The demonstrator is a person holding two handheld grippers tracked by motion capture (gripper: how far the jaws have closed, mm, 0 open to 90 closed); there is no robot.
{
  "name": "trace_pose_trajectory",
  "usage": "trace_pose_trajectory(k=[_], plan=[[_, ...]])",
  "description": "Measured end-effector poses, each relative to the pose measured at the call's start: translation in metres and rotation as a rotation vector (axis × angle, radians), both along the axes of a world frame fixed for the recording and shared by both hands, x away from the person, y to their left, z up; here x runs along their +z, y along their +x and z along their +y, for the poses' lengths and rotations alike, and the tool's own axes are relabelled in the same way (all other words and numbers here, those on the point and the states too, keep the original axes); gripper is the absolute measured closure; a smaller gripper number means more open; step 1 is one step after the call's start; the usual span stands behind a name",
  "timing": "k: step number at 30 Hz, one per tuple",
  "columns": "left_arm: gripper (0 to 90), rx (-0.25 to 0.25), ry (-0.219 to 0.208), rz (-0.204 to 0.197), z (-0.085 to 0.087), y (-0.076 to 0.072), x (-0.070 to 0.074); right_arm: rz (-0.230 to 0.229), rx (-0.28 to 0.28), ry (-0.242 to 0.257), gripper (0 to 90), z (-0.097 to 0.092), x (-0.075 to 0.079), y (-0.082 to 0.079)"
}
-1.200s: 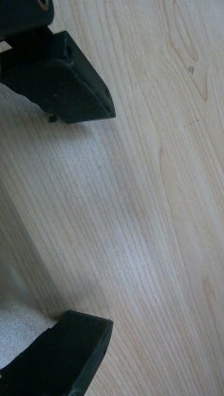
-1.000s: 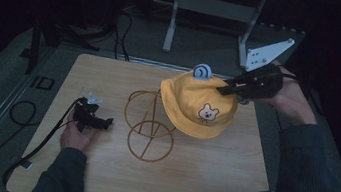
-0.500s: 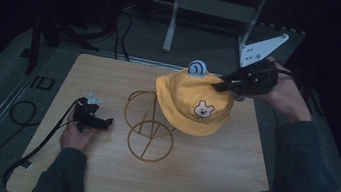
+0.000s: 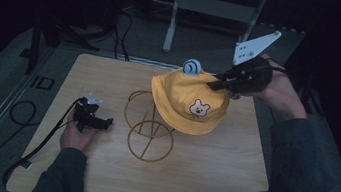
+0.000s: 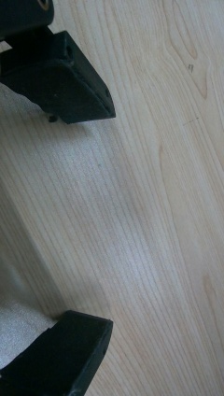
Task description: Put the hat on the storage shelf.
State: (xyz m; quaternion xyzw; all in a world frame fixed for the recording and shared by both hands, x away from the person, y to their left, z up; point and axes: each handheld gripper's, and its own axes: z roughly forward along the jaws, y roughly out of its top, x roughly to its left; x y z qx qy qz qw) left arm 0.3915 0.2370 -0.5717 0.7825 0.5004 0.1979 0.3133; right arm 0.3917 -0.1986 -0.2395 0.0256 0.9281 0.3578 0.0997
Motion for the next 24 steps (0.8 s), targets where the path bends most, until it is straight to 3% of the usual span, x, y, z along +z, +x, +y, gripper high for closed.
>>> trace_pose_trajectory(k=[24], plan=[[2.2, 0.0, 0.0, 0.0, 0.0, 0.0, 0.0, 0.0, 0.035, -0.056, 79.7, 0.035, 0.003, 0.005]])
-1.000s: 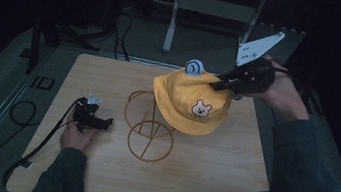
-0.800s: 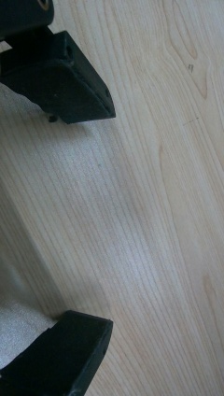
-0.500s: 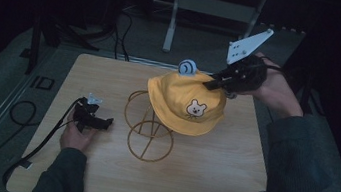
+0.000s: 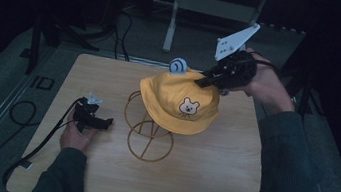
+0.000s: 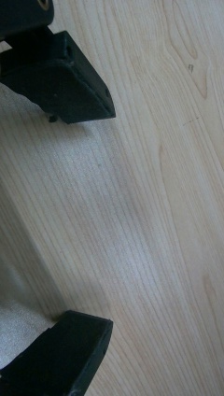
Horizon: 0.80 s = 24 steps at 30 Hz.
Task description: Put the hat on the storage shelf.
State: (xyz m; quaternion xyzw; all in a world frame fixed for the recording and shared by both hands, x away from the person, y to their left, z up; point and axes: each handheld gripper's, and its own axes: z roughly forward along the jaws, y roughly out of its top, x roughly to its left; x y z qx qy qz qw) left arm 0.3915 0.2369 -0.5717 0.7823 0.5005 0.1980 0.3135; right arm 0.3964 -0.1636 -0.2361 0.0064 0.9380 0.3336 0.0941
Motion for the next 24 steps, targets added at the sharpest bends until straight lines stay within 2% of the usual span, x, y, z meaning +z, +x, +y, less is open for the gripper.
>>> trace_pose_trajectory(k=[24], plan=[[2.2, -0.001, -0.001, 0.0, 0.0, 0.0, 0.0, 0.004, 0.028, -0.074, 79.6, 0.038, 0.0, 0.002]])
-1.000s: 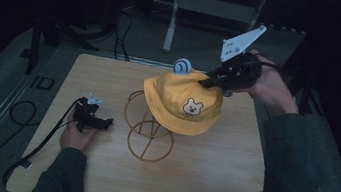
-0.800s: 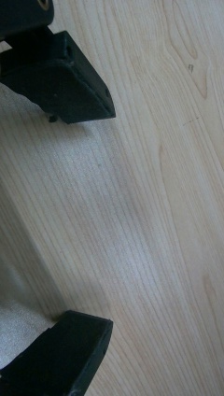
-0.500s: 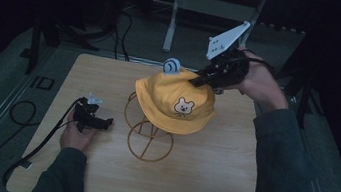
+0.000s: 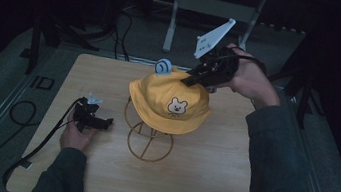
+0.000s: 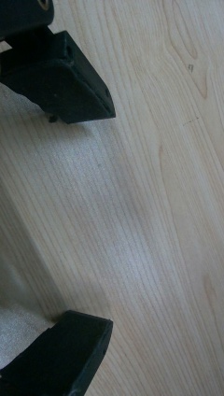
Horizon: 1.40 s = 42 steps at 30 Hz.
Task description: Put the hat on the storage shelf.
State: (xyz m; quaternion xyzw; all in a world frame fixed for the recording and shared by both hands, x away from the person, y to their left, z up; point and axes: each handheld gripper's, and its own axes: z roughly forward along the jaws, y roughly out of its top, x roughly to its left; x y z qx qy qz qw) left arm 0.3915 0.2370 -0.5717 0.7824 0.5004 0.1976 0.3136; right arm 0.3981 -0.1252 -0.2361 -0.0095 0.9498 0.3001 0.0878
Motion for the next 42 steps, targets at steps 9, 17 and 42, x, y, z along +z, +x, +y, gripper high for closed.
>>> trace_pose_trajectory(k=[9, 17, 42], plan=[[2.2, 0.001, -0.001, -0.001, 0.0, 0.0, 0.0, -0.014, 0.014, -0.043, 79.5, 0.017, -0.003, 0.001], [2.2, -0.005, 0.002, -0.001, 0.0, 0.0, 0.0, -0.027, 0.034, -0.083, 79.5, 0.033, -0.007, 0.0], [2.2, -0.006, -0.001, -0.001, 0.0, 0.0, 0.0, -0.024, 0.086, -0.159, 79.0, 0.077, -0.019, -0.003]])
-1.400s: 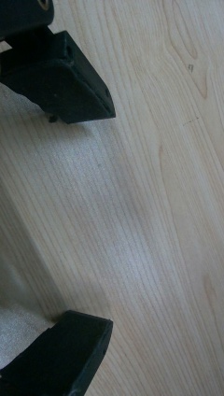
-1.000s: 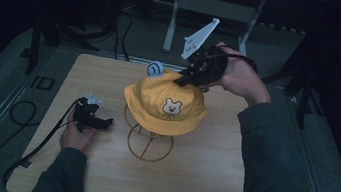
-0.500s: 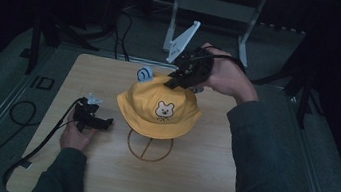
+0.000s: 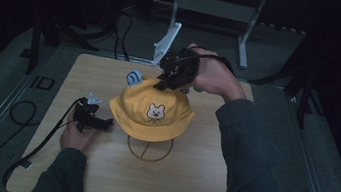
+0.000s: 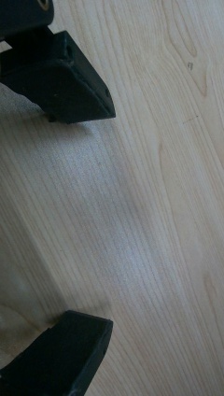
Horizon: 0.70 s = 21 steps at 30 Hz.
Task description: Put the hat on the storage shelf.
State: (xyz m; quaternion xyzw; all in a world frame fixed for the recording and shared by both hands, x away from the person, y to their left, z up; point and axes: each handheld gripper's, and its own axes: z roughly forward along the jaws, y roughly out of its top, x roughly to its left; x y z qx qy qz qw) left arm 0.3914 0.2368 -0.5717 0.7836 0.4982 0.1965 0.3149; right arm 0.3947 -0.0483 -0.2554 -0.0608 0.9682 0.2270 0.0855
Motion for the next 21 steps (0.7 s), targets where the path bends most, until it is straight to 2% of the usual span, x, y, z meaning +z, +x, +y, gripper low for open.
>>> trace_pose_trajectory(k=[5, 21], plan=[[2.2, -0.002, 0.003, 0.0, 0.0, 0.0, 0.0, 0.002, 0.0, -0.027, 78.8, 0.007, -0.007, 0.0], [2.2, -0.002, 0.005, 0.001, 0.0, 0.0, 0.0, 0.011, 0.028, -0.05, 77.2, 0.02, -0.017, -0.004]])
